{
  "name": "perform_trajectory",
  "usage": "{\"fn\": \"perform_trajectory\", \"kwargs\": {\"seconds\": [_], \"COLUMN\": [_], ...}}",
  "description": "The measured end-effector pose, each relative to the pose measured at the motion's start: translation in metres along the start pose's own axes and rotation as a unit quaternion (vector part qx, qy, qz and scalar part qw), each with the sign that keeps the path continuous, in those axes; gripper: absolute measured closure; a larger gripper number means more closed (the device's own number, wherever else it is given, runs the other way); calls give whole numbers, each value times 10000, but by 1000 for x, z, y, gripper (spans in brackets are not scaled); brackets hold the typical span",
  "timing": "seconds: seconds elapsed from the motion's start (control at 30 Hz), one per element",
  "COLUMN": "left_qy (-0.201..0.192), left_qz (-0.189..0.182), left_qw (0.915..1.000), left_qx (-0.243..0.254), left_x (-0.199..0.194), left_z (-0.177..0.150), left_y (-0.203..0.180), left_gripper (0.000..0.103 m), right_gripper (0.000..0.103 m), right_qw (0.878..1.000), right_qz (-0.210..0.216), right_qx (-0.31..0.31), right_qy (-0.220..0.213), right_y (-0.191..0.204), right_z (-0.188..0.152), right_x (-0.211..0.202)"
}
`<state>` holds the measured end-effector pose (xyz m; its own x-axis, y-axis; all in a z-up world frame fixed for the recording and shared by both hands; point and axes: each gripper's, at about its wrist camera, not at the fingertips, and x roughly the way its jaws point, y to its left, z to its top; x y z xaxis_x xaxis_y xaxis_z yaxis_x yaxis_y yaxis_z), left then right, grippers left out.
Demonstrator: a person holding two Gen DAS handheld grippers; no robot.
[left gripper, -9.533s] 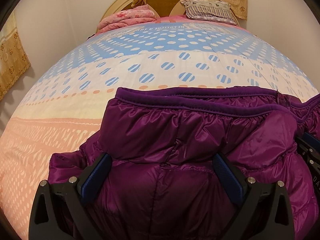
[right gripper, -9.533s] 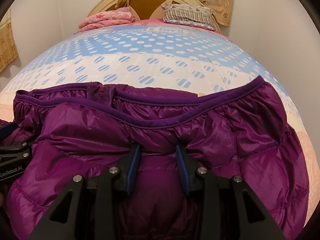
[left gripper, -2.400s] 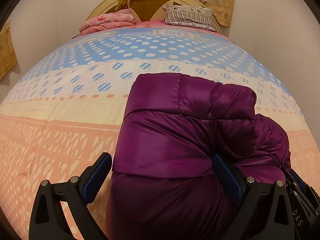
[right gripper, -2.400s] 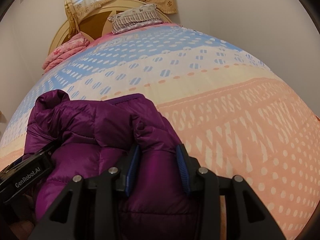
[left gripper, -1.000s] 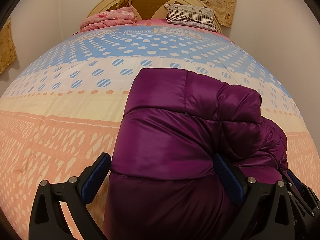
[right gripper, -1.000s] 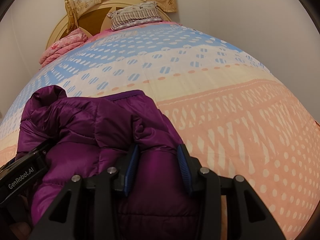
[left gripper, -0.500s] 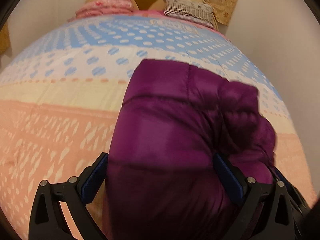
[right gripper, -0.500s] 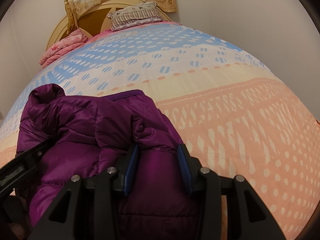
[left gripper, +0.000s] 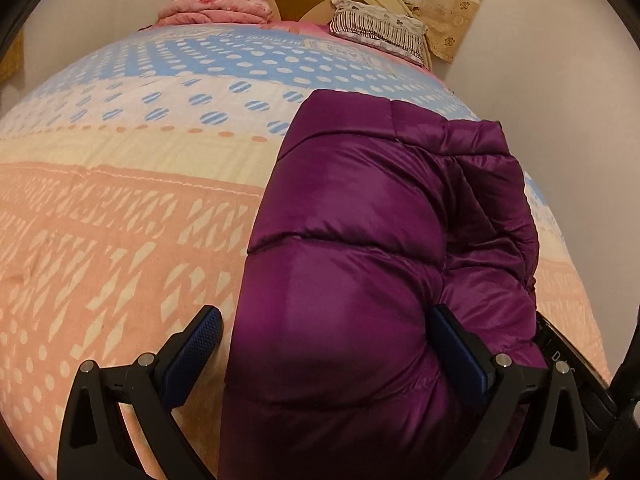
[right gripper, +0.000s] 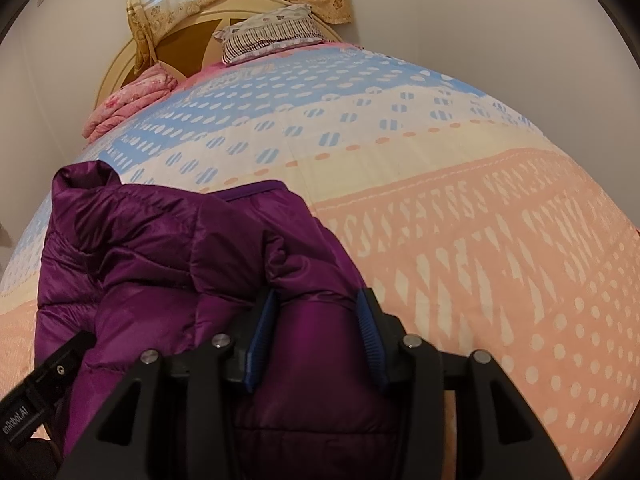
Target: Fold large clothes
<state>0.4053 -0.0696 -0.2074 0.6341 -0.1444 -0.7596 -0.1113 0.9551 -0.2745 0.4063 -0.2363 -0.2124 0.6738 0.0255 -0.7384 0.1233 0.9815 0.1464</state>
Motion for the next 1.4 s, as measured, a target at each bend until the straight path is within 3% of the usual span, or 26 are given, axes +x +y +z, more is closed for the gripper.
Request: {"fn": "perform_trajectory", "kwargs": {"seconds": [0.07,0.13,0.2,0.27,0.37,0.77,0.87,1.0,1.1,1.4], "left_qy": [66,78,-89,-244,-170,-221,-241,-375,-533,-757], "left_qz": [-17,17,64,148,94,-336,-571,-540,-426,-257], "left_qw": [10000,9998,9988,9963,9933,9908,9875,9834,9797,9769], "left_qx": [18,187,485,807,1141,1294,1449,1692,1886,1983], "left_x": [-4,-20,-43,-58,-53,-36,-41,-51,-64,-104], "left_z": [1,2,-5,-13,-24,-35,-38,-45,-48,-44], "left_y": [1,3,6,9,12,0,-8,-20,-28,-26], "left_gripper": [1,1,1,1,1,3,26,46,63,71], "right_gripper": [54,39,32,32,33,49,57,72,76,80], "right_qw": [10000,9998,9986,9983,9981,9915,9887,9860,9856,9776], "right_qz": [47,161,464,554,621,1275,1476,1664,1687,2060], "right_qx": [-36,-25,238,137,-36,68,76,-40,-99,-55], "right_qy": [54,91,3,-76,-37,268,262,114,-84,-418], "right_y": [-1,-7,-20,-23,-23,-22,-23,-20,-17,-11], "right_z": [1,1,-5,-13,-25,-29,-30,-32,-35,-42], "right_x": [-3,-12,-32,-43,-42,-17,-17,-23,-33,-70]}}
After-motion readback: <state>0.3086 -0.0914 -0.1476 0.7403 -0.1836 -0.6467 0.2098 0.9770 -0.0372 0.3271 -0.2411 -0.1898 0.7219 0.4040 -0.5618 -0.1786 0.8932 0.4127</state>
